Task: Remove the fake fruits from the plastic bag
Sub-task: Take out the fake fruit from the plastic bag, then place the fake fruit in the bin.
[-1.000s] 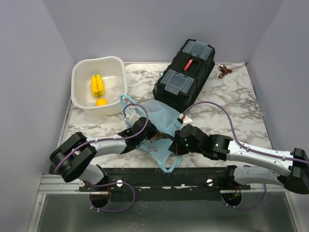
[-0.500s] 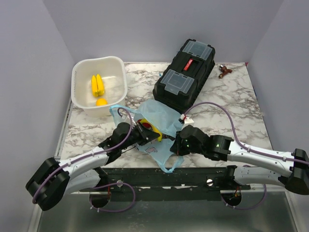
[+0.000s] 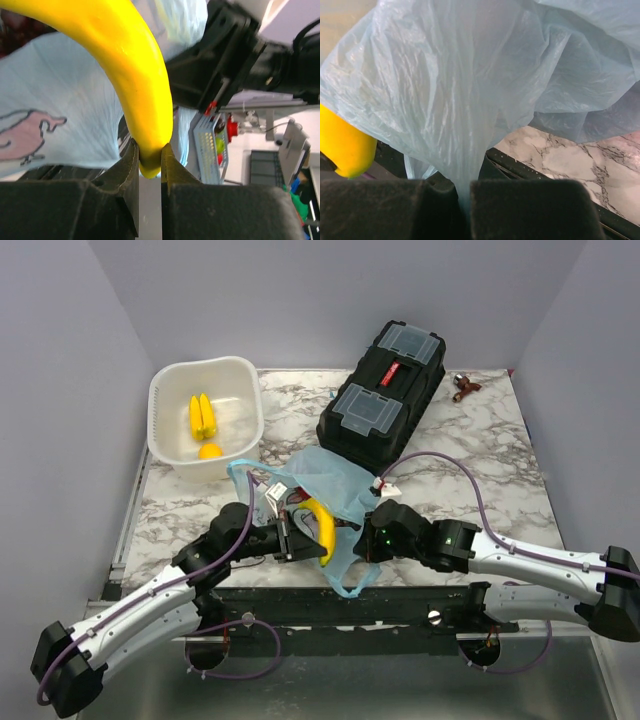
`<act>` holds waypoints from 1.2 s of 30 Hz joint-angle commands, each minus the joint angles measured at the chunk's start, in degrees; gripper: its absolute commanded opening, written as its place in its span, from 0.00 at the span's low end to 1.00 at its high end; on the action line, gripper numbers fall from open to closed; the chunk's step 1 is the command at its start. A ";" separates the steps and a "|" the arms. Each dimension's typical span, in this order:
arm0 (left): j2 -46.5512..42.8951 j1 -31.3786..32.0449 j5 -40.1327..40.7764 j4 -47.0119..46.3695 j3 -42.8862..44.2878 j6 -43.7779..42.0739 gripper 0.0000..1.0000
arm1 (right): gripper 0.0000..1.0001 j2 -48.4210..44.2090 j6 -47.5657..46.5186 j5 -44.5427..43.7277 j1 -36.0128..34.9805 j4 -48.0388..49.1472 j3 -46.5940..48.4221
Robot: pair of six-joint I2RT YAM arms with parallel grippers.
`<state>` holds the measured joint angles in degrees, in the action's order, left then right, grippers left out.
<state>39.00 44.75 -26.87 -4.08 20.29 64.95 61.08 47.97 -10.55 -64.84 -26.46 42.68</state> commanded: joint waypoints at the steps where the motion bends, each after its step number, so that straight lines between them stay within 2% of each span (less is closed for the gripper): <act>1: -5.08 0.34 -6.57 16.03 3.12 -8.21 0.00 | 0.02 -0.43 0.35 -2.59 -0.37 -0.92 0.91; 6: -8.93 0.50 -9.98 24.20 7.46 -12.26 0.00 | 0.02 -1.37 0.61 -2.81 -0.38 0.06 0.16; 14: -13.46 0.48 -14.83 24.99 15.95 -14.52 0.00 | 0.02 -2.14 0.23 -3.57 -0.37 -0.73 -0.32; 18: -13.80 0.44 -16.32 26.81 24.36 -18.62 0.00 | 0.02 -2.00 0.21 -3.56 -0.37 -1.90 0.32; 20: -13.71 0.42 -14.28 30.47 29.24 -22.18 0.00 | 0.02 -2.06 0.14 -3.46 -0.35 -1.87 0.50; 23: -12.06 0.43 -0.74 41.79 38.04 -28.23 0.00 | 0.02 -1.94 -0.87 -4.17 -0.37 -1.58 0.60; 26: -7.57 0.44 24.52 57.12 48.00 -29.01 0.00 | 0.02 -1.20 -1.19 -4.31 -0.36 -1.96 1.28; 28: -4.42 0.47 38.45 64.66 52.45 -27.75 0.00 | 0.02 -0.63 -1.66 -4.06 -0.33 -1.35 1.36; 32: -2.01 0.35 55.92 68.08 54.41 -27.40 0.00 | 0.02 0.96 -3.12 -4.13 -0.36 -0.99 1.93; 36: -3.14 -0.55 64.36 57.95 52.04 -32.24 0.00 | 0.02 1.94 -3.71 -4.46 -0.37 -2.08 2.77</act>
<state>36.86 45.08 18.65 56.69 73.69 38.00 62.17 45.95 -12.93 -64.84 -26.70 43.24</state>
